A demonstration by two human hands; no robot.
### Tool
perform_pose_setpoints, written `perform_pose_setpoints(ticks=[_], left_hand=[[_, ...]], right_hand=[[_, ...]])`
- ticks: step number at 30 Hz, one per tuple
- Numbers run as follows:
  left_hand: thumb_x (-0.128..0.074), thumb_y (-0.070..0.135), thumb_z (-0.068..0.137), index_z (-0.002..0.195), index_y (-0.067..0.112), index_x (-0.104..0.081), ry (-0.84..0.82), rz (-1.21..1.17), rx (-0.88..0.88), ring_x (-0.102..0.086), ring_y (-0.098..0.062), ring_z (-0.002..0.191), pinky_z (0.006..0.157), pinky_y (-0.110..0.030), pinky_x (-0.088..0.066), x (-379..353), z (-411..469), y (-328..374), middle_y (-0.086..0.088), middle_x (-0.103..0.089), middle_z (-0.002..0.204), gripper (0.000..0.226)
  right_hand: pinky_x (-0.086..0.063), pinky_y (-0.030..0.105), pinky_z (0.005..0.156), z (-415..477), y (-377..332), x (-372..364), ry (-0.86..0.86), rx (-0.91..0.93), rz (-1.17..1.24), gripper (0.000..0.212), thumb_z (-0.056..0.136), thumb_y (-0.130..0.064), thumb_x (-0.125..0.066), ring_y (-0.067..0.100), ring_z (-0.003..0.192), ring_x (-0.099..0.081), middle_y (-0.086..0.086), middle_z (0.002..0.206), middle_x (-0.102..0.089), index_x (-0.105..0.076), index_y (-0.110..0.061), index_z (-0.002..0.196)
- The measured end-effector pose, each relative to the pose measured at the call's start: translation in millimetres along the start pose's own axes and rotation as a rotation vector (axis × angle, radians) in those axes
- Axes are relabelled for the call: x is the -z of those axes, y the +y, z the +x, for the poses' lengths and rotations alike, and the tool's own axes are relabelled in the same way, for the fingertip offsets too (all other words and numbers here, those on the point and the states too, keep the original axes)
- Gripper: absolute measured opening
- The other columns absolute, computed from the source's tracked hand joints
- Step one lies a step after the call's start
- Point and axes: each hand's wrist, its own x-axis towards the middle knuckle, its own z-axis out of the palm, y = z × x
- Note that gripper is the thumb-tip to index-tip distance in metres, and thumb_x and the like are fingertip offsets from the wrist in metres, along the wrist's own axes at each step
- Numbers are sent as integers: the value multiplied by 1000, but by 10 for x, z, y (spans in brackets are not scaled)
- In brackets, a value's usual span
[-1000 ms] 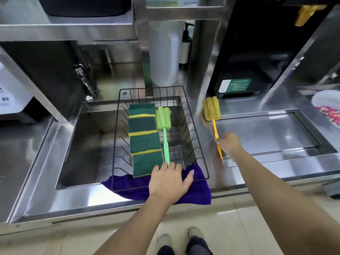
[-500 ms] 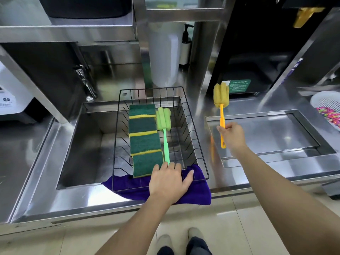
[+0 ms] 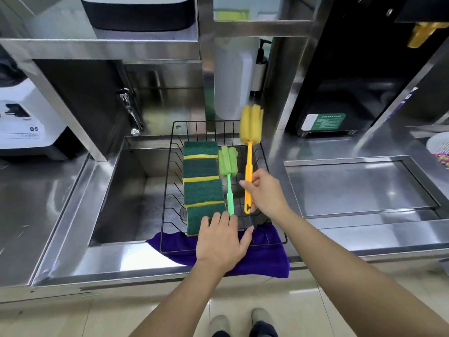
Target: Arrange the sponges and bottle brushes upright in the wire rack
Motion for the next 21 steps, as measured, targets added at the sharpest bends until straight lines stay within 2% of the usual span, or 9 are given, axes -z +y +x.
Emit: perform_pose_setpoints(ticks=[3,6,9,12,15,17,21], left_hand=[[-18,56,91,86,14,-65,-76,-20,-22,-55,-24,79,71,-41,-42,27,18,-5,-3,-62,82,63],[-9,56,90,94,15,-64,-89,-32,-36,-53,-24,88,77,-42,-40,26,25,-12,-4,-62,92,69],[-9,57,91,94,14,-64,-98,-33,-32,-52,-24,90,77,-42,-40,34,29,-9,-4,-63,94,69],[0,57,87,103,14,-62,-138,-35,-53,-49,-24,97,81,-41,-38,41,27,-23,-4,-60,102,77],[-6,57,89,96,14,-64,-117,-45,-48,-52,-23,91,76,-41,-40,28,31,-33,-4,-62,95,73],[-11,57,90,91,14,-64,-109,-40,-43,-52,-24,87,73,-41,-42,32,20,-29,-4,-63,90,69],[3,59,85,110,15,-58,-190,-43,-40,-47,-24,101,85,-41,-37,84,30,-34,-4,-58,108,79]], right_hand=[[-45,27,43,20,8,-108,-164,-126,-75,22,93,-24,-53,16,39,-58,11,66,-56,-43,-8,81],[-48,28,49,55,76,-191,-242,-220,-188,26,94,-18,-52,25,53,-63,11,62,-58,-40,-11,72],[-43,28,51,71,64,-256,-306,-232,-385,16,92,-9,-51,29,79,-63,16,83,-60,-51,-4,77],[-37,24,46,79,65,-286,-389,-243,-507,28,89,0,-50,33,96,-66,22,98,-66,-42,-8,63],[-42,26,46,92,67,-299,-413,-256,-564,30,88,3,-49,33,90,-68,17,82,-64,-40,-9,62],[-44,28,45,81,54,-293,-382,-241,-582,28,88,1,-47,35,84,-68,16,79,-61,-40,-10,64],[-42,28,46,43,-37,-255,-410,-197,-659,28,89,-8,-48,33,80,-66,7,64,-48,-38,-12,63]])
